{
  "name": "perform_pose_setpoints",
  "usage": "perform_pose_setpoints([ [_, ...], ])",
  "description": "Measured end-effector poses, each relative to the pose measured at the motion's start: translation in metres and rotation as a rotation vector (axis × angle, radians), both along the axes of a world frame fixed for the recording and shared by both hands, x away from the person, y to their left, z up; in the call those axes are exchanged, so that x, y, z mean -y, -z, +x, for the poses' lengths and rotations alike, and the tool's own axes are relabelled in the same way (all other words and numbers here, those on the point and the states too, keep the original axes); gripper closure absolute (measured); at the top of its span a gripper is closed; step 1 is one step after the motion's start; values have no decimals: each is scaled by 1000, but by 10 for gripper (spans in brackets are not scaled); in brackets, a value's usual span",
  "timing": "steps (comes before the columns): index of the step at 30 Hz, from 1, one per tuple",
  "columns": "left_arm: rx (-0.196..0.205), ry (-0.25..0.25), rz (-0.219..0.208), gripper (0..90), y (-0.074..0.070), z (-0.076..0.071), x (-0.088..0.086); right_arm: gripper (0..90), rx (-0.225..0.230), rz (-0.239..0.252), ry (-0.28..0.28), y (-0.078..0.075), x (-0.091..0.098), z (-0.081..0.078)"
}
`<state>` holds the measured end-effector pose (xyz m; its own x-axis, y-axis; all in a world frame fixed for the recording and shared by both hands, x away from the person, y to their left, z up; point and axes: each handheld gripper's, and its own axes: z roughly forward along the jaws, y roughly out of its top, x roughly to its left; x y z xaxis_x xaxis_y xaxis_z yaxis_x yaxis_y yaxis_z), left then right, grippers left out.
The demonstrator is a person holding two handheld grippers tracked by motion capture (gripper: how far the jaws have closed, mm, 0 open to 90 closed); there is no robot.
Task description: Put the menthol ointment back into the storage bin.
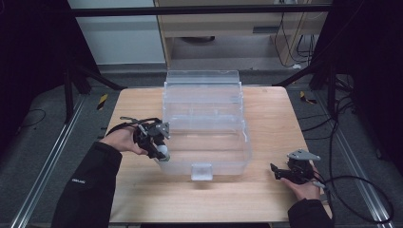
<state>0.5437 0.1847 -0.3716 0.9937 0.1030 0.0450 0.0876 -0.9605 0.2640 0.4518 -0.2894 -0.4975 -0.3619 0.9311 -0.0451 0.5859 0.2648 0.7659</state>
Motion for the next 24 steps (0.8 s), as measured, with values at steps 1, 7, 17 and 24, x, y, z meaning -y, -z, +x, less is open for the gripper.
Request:
perform_pose_setpoints([
  [1, -1, -2, 0, 502, 2, 1, -1, 182, 0, -2, 0, 0, 0, 0],
  [7, -3, -3, 6, 502, 6, 2, 0, 180, -1, 0, 0, 0, 0, 0],
  [17, -3, -2, 5, 502, 10, 1, 0, 177, -5, 1, -3, 1, -1, 0],
  [24, -10, -5, 3, 502, 16, 2, -2, 175, -9, 0, -3, 1, -1, 0],
])
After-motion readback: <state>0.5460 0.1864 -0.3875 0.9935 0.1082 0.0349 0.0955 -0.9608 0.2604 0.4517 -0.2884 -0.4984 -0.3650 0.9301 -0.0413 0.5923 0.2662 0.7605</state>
